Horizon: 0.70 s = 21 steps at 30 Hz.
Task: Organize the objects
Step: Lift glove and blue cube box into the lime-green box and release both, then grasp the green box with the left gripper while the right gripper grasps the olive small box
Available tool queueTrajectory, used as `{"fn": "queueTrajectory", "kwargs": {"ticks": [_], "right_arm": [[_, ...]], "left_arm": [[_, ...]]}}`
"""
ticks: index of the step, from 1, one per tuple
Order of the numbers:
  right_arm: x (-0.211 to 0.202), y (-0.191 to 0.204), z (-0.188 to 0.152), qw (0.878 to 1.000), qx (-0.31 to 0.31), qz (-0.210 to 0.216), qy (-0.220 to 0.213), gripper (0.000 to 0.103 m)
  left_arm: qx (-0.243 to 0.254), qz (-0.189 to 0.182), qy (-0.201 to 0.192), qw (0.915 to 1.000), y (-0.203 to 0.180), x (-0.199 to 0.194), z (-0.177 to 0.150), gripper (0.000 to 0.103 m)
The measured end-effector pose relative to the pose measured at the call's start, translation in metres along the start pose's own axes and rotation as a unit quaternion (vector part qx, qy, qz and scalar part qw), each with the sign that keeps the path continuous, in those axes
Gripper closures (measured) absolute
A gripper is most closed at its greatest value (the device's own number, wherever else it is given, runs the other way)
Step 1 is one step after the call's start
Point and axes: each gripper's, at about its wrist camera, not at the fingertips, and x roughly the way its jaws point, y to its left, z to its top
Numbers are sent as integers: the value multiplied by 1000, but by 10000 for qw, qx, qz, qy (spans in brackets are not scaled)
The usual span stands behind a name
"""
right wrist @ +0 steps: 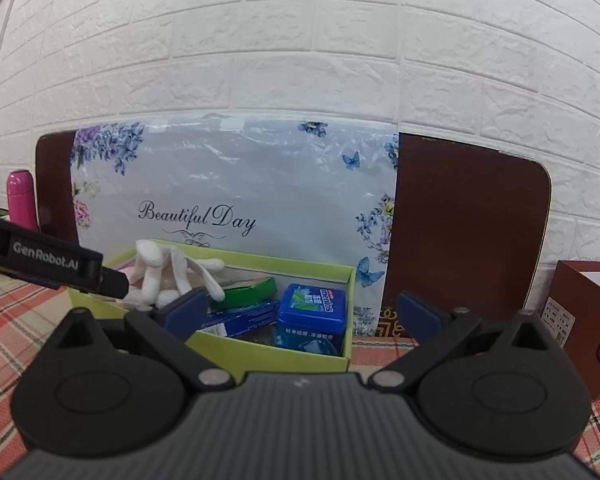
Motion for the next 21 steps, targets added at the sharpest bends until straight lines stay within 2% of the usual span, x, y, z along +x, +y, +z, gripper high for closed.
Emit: {"fn": "queueTrajectory", "kwargs": {"ticks": [11, 21], "right_arm": [[-64, -14, -6, 9992, 395, 7, -68, 0], [-91, -21, -34, 9974, 647, 103, 314, 0]], "left_arm": [[-163, -14, 87, 9998, -2, -38, -25, 21], [-257, -127, 288, 9992, 1, -56, -56, 21]]}}
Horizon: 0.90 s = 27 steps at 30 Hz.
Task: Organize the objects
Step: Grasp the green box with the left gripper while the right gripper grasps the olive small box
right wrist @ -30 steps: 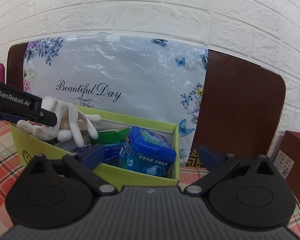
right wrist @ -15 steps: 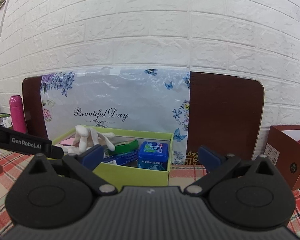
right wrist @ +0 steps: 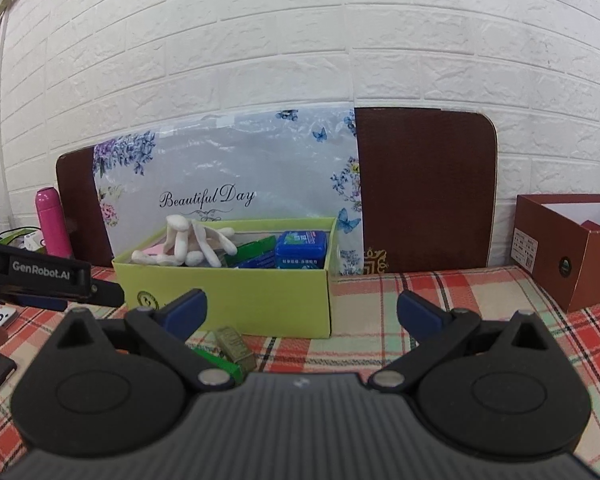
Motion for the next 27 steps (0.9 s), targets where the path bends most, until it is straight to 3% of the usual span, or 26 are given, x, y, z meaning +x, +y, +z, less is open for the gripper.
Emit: {"fn": "queueTrajectory", "kwargs": {"ticks": [10, 16, 20, 22, 23, 25, 27], "right_arm": [[-7, -4, -46, 9978, 19, 42, 662, 0], [-12, -14, -56, 9968, 140, -139, 773, 0], [-14, -25, -56, 9963, 263, -281, 769, 0], [-14, -29, -56, 9960, 284, -309, 784, 0], [-13, -31, -57, 9960, 294, -306, 786, 0], [-12, -31, -58, 9960, 294, -283, 793, 0], [-9, -29, -58, 9963, 233, -195, 806, 0]], "left_arm": [[70, -271, 521, 9982, 0, 14, -41, 21], [823, -701, 385, 9934, -40, 37, -47, 20], [1264, -612, 616, 9882, -60, 64, -49, 20], [1377, -558, 528, 9875, -63, 71, -49, 20], [1443, -528, 463, 9870, -62, 73, -49, 23], [1488, -436, 380, 9872, -56, 74, -48, 57], [1302, -654, 467, 9882, -43, 69, -44, 63]]}}
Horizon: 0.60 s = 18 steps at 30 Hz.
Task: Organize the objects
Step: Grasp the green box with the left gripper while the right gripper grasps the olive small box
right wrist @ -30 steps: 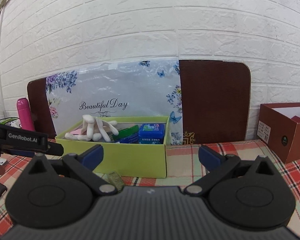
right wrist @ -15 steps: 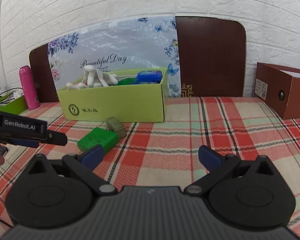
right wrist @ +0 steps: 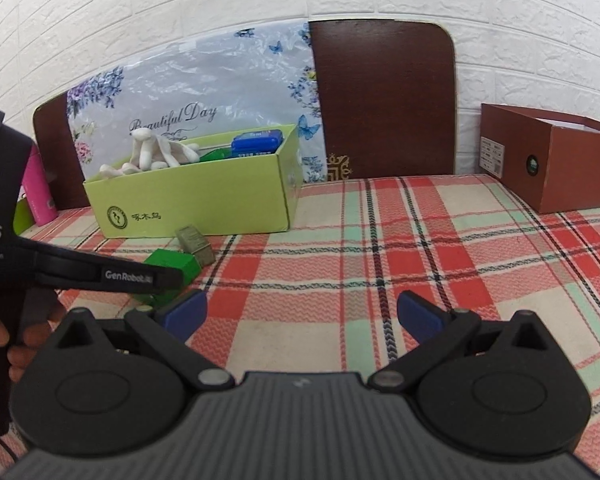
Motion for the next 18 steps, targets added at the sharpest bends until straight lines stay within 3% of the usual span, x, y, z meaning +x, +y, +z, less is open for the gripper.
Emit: {"fn": "queueTrajectory", "kwargs": {"ticks": [1, 2, 6, 9, 11, 12, 13, 14, 18], "right_arm": [[3, 3, 1, 10000, -67, 45, -2, 0], [6, 7, 2, 9998, -160, 82, -2, 0], [26, 29, 8, 9972, -718, 212, -43, 17], [47, 46, 16, 9948, -962, 342, -7, 26], [55, 54, 23, 9944, -1013, 313, 11, 29], [56, 55, 26, 9949, -966, 285, -40, 29], [55, 54, 28, 9955, -902, 273, -88, 29], [54, 52, 30, 9961, -841, 248, -116, 28], [51, 40, 29, 9972, -735, -38, -107, 28]], "left_arm": [[-167, -44, 29, 9998, 7, -4, 0, 72], [-302, 2, 61, 9995, 13, -8, -2, 73], [-826, 265, 125, 9962, 40, -19, -17, 73], [-1157, 246, 209, 9928, 57, -24, -25, 73], [-1191, 133, 67, 9928, 58, -28, -23, 68], [-1145, 31, -62, 9934, 55, -29, -20, 58], [-1078, -70, -187, 9940, 52, -31, -16, 39], [-977, -144, -308, 9946, 46, -31, -12, 32], [-313, -379, -470, 9977, 16, -16, 2, 28]]}}
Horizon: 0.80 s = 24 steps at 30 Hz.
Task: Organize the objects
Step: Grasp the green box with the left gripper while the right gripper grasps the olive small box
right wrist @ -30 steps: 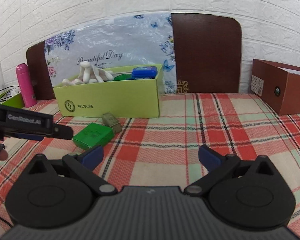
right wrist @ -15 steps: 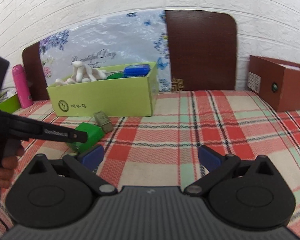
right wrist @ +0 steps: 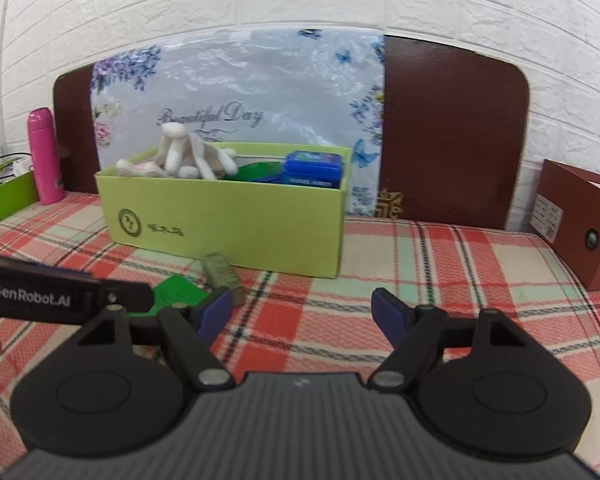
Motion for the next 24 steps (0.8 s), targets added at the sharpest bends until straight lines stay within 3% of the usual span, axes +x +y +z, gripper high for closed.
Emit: {"fn": "queueTrajectory", "kwargs": {"ticks": [3, 4, 8, 11, 15, 18, 20, 21, 24], "right_arm": [[3, -15, -3, 9994, 192, -228, 160, 28], [3, -20, -3, 9992, 300, -179, 215, 28], [5, -19, -4, 9995, 199, -144, 220, 28], [18, -6, -1, 9994, -60, 71, 319, 43], [45, 15, 8, 9981, -115, 474, 387, 45], [67, 37, 16, 9953, -318, 803, 450, 45], [78, 50, 18, 9936, -571, 841, 493, 62], [82, 53, 18, 9926, -654, 840, 579, 78], [74, 49, 14, 9933, -509, 733, 730, 81]], "left_arm": [[313, 149, 286, 9990, -9, 27, -1, 28], [353, 211, 428, 9982, -8, 35, -4, 38], [-84, 556, 629, 9964, 11, 31, -10, 39], [-325, 910, 612, 9934, 26, 12, -16, 39], [-811, 1093, 561, 9891, 55, -8, -29, 38], [-806, 1158, 588, 9883, 61, -13, -29, 38], [-842, 1160, 587, 9879, 62, -13, -29, 38], [-862, 1153, 577, 9879, 62, -12, -28, 37], [-799, 1155, 590, 9883, 62, -12, -28, 38]]}}
